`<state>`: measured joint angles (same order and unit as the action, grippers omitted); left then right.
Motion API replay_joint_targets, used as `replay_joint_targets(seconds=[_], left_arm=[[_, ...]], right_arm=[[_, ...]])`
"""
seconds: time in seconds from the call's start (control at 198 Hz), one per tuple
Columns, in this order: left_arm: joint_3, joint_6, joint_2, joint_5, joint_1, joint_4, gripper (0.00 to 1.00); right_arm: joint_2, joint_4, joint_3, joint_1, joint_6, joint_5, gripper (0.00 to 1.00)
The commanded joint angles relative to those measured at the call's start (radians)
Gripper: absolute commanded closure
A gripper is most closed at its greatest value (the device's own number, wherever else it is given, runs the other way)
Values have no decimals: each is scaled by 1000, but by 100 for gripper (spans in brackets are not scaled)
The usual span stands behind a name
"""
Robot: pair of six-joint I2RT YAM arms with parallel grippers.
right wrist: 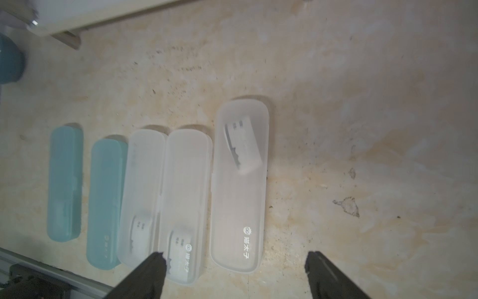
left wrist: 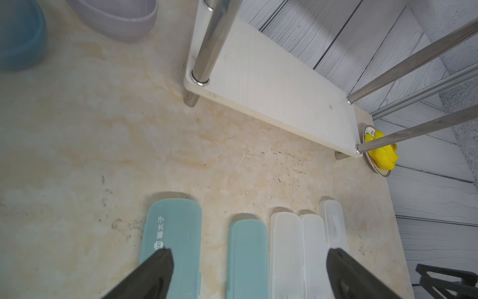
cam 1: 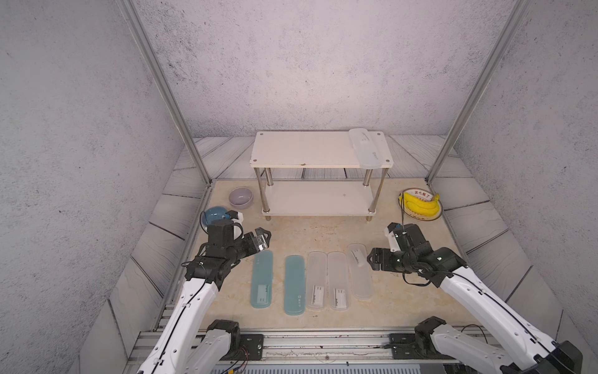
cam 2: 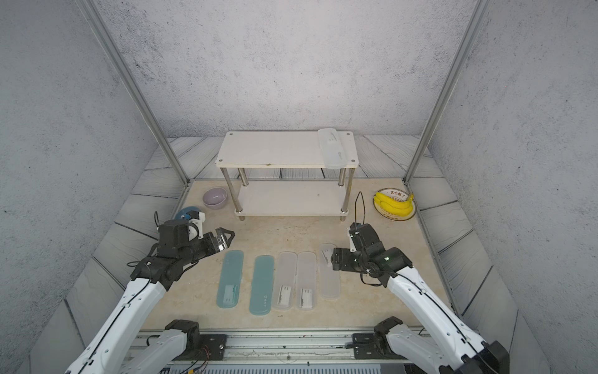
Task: Place the pencil cases on the shelf according to color
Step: Pick up the pencil case from the center of the board.
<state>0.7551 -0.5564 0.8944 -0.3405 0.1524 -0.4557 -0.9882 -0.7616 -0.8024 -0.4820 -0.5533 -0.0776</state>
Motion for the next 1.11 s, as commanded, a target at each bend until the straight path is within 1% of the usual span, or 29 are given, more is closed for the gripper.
replay_joint_targets(seconds=[0.0, 0.081, 0.166, 0.308, 0.439, 0.656, 0.807, 0.908, 1.034, 1.105], left_arm=[[-23, -45, 10, -28, 15, 54, 1], [-59, -72, 18, -27, 24, 64, 1], [-107, -103, 25, -35, 35, 89, 1], [-138, -134, 44, -29, 64, 108, 1], [-113, -138, 68, -5, 81, 131, 1], [-10, -120, 160, 0, 90, 140, 1], [41, -116, 198, -17, 102, 165, 1], [68, -106, 205, -4, 111, 164, 1], [74, -104, 210, 4, 113, 158, 1], [71, -104, 212, 3, 114, 158, 1]], right_arm=[[-29, 87, 81, -28, -68, -1, 10], [-70, 159, 148, -48, -87, -10, 10], [-122, 245, 204, -67, -104, -27, 7], [-209, 300, 222, -107, -116, -25, 6], [-269, 304, 200, -134, -102, -4, 4], [-345, 306, 161, -168, -90, 18, 3], [-430, 238, 113, -172, -126, 75, 3], [-462, 139, 85, -172, -156, 183, 3], [-424, 48, 84, -170, -176, 287, 1], [-378, 12, 86, -168, -176, 315, 0]])
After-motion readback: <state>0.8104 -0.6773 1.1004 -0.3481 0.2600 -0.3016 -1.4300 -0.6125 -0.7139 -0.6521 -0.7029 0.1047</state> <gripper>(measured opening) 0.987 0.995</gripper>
